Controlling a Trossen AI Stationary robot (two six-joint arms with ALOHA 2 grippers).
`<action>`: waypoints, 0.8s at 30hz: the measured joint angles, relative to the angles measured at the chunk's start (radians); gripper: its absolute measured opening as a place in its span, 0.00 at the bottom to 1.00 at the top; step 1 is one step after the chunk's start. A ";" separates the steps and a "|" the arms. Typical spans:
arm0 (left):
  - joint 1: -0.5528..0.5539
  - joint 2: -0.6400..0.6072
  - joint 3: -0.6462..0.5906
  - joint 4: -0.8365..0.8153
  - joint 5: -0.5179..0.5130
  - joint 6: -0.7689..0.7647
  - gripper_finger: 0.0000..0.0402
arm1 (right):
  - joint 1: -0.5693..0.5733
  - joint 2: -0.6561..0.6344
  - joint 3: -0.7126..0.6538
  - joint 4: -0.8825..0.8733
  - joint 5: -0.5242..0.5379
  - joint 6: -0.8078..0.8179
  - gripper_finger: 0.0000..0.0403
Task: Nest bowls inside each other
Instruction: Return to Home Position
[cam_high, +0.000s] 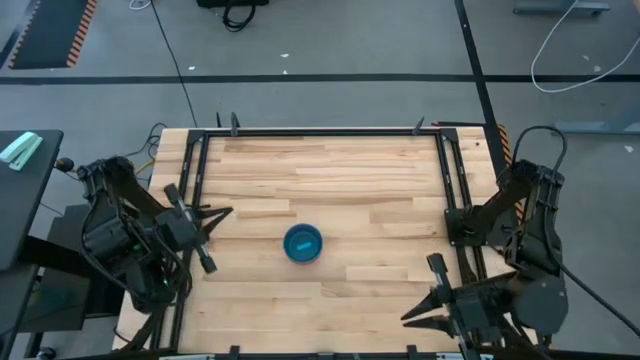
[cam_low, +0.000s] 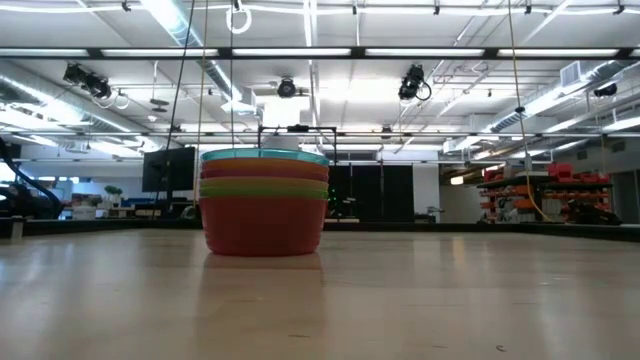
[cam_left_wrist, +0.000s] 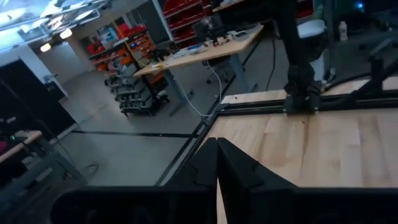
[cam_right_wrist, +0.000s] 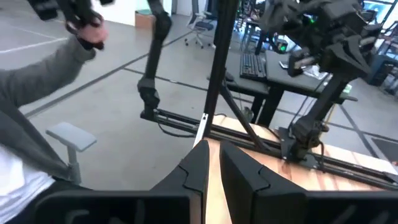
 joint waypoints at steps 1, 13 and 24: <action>0.000 -0.028 -0.042 0.000 -0.004 -0.031 0.04 | 0.002 -0.008 -0.016 0.019 0.001 0.000 0.12; -0.001 -0.310 -0.498 0.002 -0.012 -0.360 0.04 | 0.005 -0.285 -0.541 0.613 -0.040 -0.138 0.12; -0.013 -0.389 -0.756 0.007 -0.134 -0.593 0.05 | -0.005 -0.578 -1.057 1.092 -0.206 -0.207 0.12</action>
